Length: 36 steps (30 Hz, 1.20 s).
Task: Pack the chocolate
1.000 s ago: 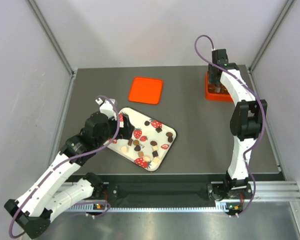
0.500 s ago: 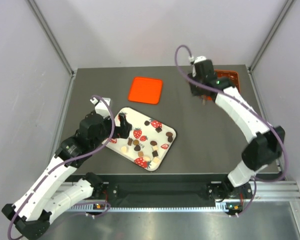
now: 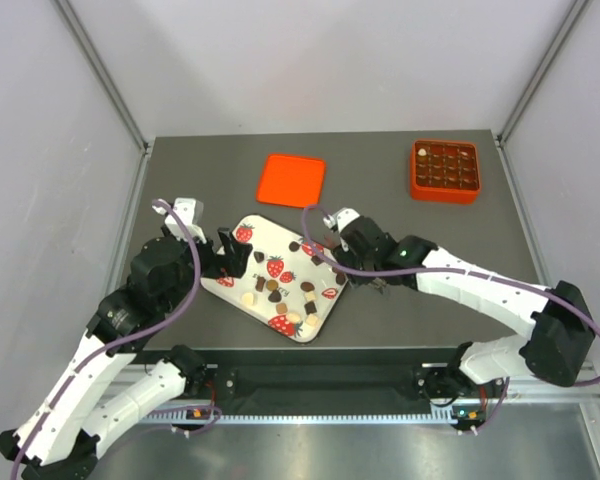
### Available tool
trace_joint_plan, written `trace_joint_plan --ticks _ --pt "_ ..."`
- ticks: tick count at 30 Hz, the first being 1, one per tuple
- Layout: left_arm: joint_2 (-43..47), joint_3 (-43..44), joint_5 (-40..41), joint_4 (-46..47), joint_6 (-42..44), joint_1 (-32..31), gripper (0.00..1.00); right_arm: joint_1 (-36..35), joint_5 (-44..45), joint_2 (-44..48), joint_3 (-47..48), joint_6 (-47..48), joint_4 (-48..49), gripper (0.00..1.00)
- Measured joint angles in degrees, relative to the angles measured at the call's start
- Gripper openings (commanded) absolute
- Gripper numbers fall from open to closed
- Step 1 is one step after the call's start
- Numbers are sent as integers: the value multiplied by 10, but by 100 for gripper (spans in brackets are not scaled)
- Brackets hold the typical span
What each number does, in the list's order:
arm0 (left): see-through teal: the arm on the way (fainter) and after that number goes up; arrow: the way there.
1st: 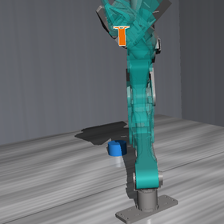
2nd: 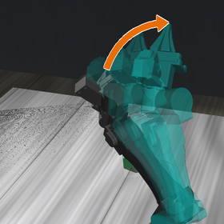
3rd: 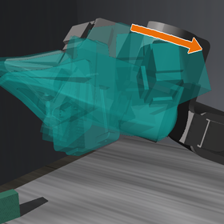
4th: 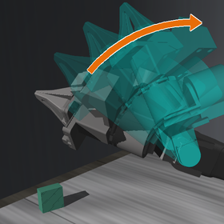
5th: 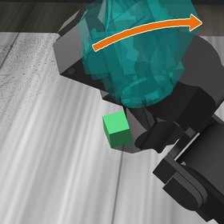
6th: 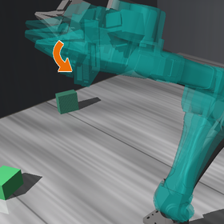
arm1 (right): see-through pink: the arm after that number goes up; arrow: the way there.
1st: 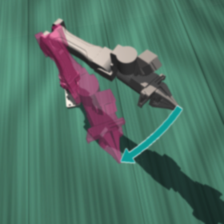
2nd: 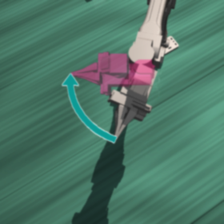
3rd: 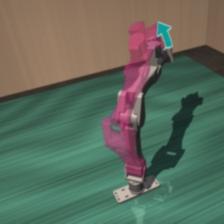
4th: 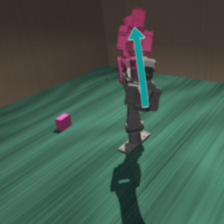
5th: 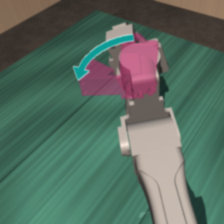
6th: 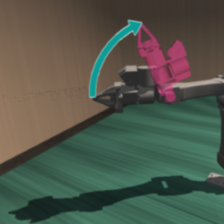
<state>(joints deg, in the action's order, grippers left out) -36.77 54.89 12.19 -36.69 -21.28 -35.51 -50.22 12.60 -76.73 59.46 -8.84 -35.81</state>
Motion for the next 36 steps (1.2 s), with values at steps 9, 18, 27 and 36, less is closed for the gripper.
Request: trace_joint_plan --ticks 9,18,27,36 --pt "10 3 10 0 -7 0 99 -60 36 3 -28 -35 19 45" --pt "10 3 10 0 -12 0 99 -76 57 -37 -30 -56 33 45" --pt "10 3 11 0 -13 0 99 -84 68 -63 -36 -65 33 37" --pt "10 3 13 0 -13 0 99 -85 68 -64 -25 -74 16 32"
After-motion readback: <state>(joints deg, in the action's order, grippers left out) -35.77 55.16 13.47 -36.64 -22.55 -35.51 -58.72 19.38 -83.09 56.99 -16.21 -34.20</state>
